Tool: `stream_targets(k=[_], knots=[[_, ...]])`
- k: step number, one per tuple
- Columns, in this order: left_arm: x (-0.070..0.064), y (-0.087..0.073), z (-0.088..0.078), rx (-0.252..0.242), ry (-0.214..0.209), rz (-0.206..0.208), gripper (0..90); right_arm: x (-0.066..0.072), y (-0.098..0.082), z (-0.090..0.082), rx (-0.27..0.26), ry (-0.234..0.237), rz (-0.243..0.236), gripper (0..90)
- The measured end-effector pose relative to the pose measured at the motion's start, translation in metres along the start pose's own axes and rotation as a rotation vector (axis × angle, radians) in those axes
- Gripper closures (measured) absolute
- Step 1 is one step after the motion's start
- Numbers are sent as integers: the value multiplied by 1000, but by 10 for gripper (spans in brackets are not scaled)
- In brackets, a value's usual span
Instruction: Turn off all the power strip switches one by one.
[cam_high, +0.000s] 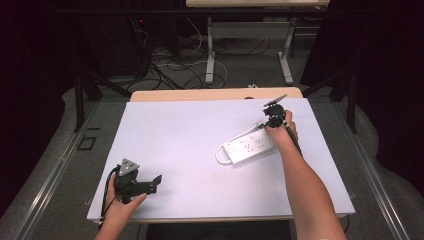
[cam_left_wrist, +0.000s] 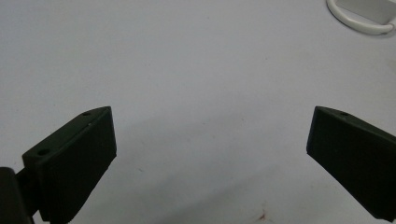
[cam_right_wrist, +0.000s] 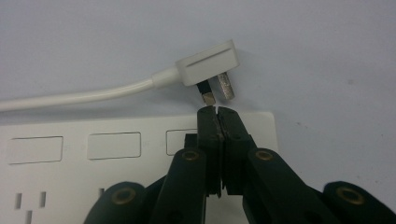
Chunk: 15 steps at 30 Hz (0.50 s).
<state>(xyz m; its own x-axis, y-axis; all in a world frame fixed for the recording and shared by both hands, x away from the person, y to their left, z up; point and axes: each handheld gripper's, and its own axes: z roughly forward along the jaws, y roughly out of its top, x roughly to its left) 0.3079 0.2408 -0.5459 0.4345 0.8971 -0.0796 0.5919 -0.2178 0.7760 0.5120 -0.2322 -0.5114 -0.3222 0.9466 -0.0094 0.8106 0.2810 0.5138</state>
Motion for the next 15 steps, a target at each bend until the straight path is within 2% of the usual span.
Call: stream_targets(k=[3, 7, 10, 14, 15], knots=[[0, 0, 0, 4, -2, 2, 13, 1, -1, 0, 0, -4, 13, 893], [0, 0, 0, 4, -3, 3, 13, 0, -1, -1, 7, -1, 6, 892], [0, 0, 0, 3, -3, 1, 13, 0, -1, 1, -10, 6, 3, 893], [0, 0, 0, 3, -4, 3, 13, 0, -2, 2, -2, -8, -12, 900], [0, 0, 0, 3, -5, 3, 13, 0, -3, 2, -2, -3, -4, 900]])
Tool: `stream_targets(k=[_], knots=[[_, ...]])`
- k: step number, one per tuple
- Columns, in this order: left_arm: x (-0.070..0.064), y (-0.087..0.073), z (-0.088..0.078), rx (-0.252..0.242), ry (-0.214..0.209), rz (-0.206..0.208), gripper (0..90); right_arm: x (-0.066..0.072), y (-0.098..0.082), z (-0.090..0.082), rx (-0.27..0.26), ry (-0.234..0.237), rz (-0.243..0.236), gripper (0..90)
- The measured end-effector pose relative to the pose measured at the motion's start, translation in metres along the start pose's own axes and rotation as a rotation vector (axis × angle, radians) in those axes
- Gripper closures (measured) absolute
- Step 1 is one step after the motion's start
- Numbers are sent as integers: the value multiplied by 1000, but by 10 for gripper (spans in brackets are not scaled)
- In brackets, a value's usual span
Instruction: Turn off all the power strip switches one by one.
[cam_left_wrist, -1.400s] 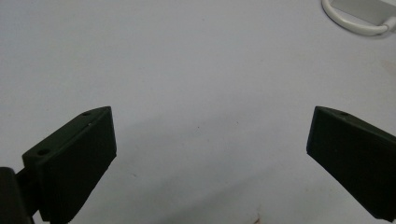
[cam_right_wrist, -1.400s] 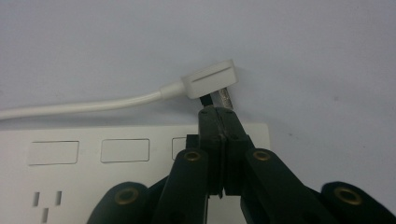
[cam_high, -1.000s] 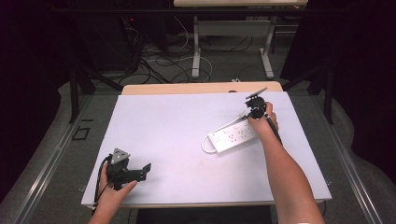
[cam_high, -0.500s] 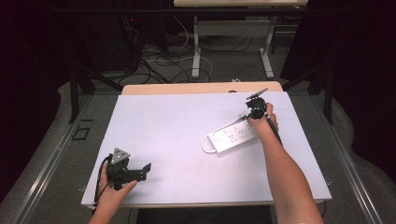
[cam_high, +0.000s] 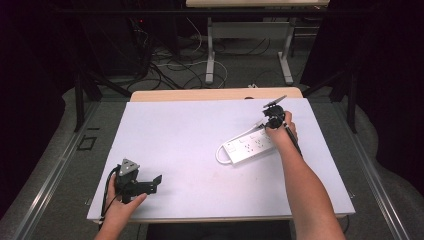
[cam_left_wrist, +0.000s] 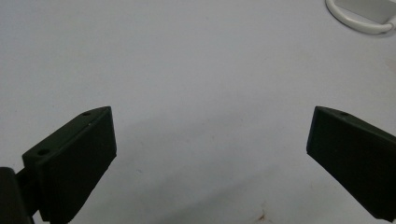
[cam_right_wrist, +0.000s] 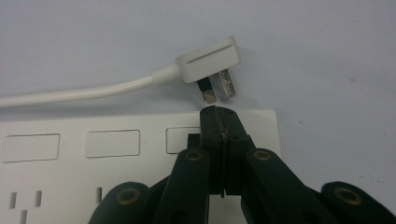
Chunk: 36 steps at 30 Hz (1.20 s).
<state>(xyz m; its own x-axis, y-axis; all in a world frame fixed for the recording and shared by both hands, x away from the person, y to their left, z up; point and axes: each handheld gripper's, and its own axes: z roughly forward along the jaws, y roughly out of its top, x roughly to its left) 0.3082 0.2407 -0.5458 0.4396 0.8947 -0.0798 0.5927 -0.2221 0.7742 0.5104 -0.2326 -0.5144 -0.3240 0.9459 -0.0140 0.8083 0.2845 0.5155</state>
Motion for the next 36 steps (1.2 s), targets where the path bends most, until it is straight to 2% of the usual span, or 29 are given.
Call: stream_targets(k=[1, 3, 5, 10, 14, 19, 23, 26, 27, 31, 34, 36], knots=[[0, 0, 0, 1, 0, 0, 13, 0, -1, 1, -17, 9, 8, 900], [0, 0, 0, 1, 0, 0, 13, -1, -1, 0, -8, -4, 3, 900], [0, 0, 0, 0, -2, 1, 13, 0, -2, 0, -13, 4, 8, 900], [-1, 0, -1, -5, -1, -1, 13, 4, -4, -1, -23, -23, -15, 900], [-1, 0, -1, -3, -2, 0, 13, 6, -7, -2, -43, -18, -22, 889], [-1, 1, -2, -11, 0, -1, 13, 7, -11, -6, -52, 16, -25, 856], [-2, 1, -1, -8, 1, 0, 13, 10, -17, -11, -78, 41, -52, 829], [-2, 1, -1, -4, 0, 7, 13, 13, -22, -16, -97, 70, -68, 816], [-1, 1, -2, 2, 1, 22, 13, 14, -24, -18, -105, 79, -71, 806], [-2, 1, 0, -6, 1, 13, 13, 17, -32, -26, -109, 95, -108, 719], [-2, 2, 0, -3, -3, 8, 13, 19, -40, -33, -135, 104, -130, 640], [-3, 2, 1, -4, -5, 6, 13, 20, -46, -37, -143, 111, -143, 623]])
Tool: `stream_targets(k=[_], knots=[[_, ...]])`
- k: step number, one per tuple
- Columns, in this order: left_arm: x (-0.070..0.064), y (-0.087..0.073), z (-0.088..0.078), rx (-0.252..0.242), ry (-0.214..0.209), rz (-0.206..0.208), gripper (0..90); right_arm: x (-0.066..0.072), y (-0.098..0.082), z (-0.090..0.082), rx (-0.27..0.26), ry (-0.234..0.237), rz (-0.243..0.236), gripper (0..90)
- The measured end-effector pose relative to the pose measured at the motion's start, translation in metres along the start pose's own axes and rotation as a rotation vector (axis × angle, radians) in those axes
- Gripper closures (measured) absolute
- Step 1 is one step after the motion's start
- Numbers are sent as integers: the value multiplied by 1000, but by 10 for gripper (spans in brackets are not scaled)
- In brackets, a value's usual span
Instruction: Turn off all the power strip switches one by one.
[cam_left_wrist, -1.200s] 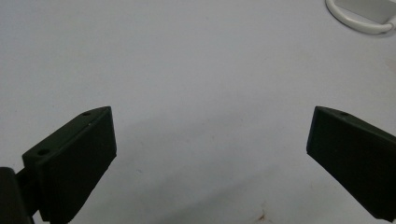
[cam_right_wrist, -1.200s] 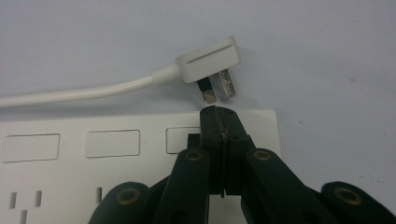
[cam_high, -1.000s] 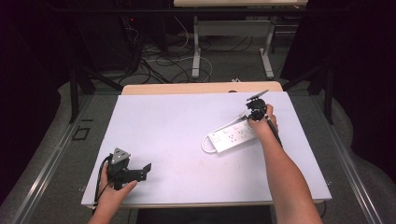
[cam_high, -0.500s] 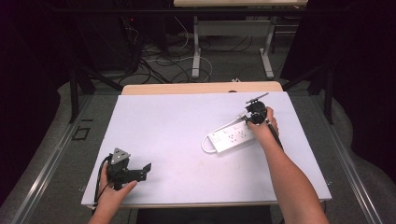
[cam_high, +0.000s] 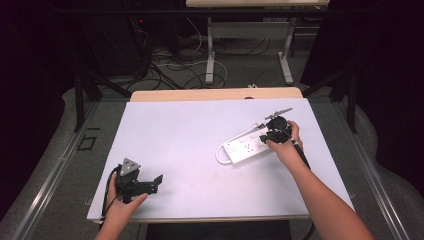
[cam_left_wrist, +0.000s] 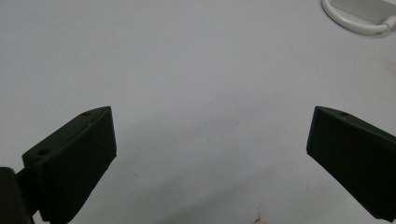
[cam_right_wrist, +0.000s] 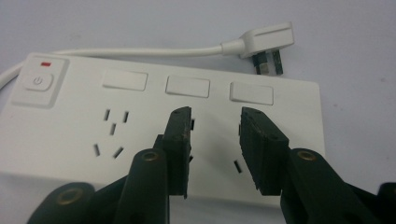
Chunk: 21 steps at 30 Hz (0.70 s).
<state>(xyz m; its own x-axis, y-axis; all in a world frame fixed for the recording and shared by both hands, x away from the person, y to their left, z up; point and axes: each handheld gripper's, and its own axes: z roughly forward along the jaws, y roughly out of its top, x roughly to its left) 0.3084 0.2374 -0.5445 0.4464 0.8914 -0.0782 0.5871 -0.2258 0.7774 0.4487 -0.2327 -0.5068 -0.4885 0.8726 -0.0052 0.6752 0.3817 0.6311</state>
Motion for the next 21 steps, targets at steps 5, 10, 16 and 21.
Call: stream_targets(k=[5, 10, 16, 21], knots=[[-1, 0, 1, -8, 0, 3, 13, 4, -14, -12, -23, 47, -29, 591], [-1, 0, 1, 1, -1, 4, 14, 10, -34, -25, -84, 75, -48, 540], [-1, 0, 1, 1, 0, 3, 14, 20, -61, -40, -162, 54, -62, 427], [0, 1, 1, 6, 3, 13, 14, 28, -80, -56, -226, 25, -65, 389]])
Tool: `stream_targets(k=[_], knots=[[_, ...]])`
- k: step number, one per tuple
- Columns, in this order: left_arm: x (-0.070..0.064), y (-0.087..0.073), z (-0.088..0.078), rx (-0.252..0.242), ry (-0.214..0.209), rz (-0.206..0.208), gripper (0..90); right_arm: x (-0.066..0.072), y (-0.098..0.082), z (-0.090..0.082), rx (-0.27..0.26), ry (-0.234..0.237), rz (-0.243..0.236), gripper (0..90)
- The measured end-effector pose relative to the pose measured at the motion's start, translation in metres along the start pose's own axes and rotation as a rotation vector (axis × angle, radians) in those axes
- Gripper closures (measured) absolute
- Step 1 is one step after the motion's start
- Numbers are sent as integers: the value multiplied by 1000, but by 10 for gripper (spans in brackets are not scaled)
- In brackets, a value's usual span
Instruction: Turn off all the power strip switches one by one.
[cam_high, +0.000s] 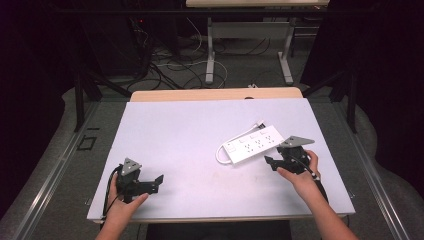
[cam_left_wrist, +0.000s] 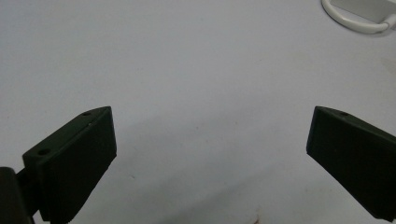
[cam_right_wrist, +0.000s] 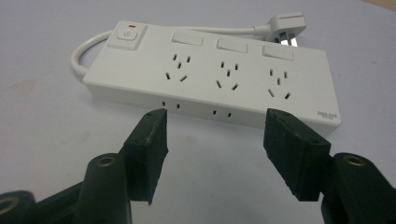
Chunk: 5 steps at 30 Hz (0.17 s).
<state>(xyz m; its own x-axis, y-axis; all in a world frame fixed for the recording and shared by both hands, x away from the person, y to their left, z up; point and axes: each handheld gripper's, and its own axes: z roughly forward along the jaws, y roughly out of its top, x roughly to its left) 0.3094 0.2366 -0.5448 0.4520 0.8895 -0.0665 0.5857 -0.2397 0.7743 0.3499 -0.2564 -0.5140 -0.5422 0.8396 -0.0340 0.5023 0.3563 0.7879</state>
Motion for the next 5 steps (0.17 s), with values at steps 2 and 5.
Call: stream_targets(k=[2, 5], knots=[[0, 0, 1, -11, 5, -3, 14, 3, -7, -6, -16, 1, 18, 370], [0, 0, 0, -6, -1, -15, 14, 8, -17, -13, -23, 7, 50, 287]])
